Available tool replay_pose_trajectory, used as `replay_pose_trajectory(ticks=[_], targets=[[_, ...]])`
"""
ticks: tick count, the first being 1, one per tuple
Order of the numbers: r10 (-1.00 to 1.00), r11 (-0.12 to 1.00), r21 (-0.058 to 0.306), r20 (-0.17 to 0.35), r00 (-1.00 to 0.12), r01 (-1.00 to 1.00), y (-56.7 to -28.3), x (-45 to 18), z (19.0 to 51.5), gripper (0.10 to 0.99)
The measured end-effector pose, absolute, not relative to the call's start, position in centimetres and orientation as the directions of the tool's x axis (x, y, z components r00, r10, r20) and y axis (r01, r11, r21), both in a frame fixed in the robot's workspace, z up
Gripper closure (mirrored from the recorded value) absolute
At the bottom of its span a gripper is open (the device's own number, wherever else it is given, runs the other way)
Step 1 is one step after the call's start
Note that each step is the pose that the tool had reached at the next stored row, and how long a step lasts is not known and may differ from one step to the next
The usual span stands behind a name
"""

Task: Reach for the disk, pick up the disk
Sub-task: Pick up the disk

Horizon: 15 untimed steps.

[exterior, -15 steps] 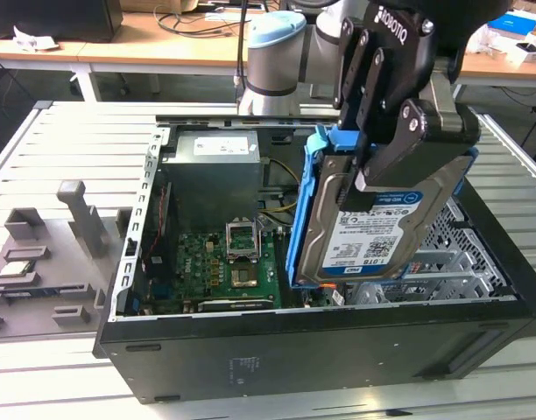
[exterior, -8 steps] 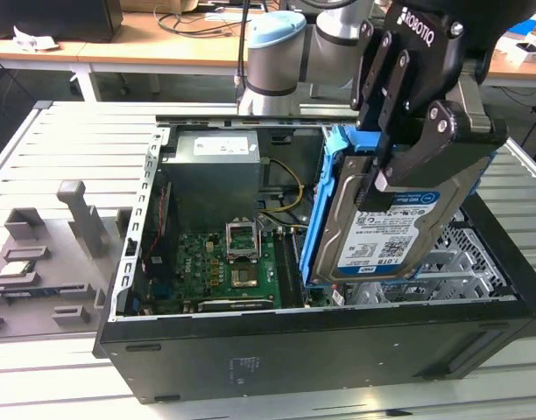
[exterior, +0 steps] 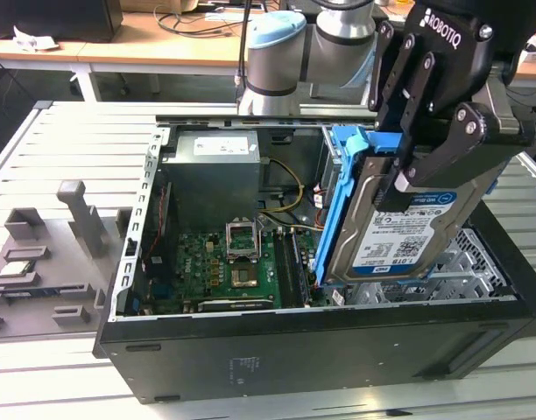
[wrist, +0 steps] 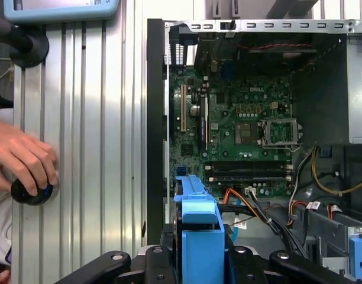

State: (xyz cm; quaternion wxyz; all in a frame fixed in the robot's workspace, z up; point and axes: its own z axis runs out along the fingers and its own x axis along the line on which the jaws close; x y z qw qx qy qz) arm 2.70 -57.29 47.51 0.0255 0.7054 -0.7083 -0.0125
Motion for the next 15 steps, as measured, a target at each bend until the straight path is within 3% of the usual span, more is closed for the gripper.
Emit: replay_pose_trajectory(ticks=[15], targets=[[-1.000, 0.005, 0.054, 0.019, -0.004, -0.999, -57.3, 5.3, 47.4, 0.722]])
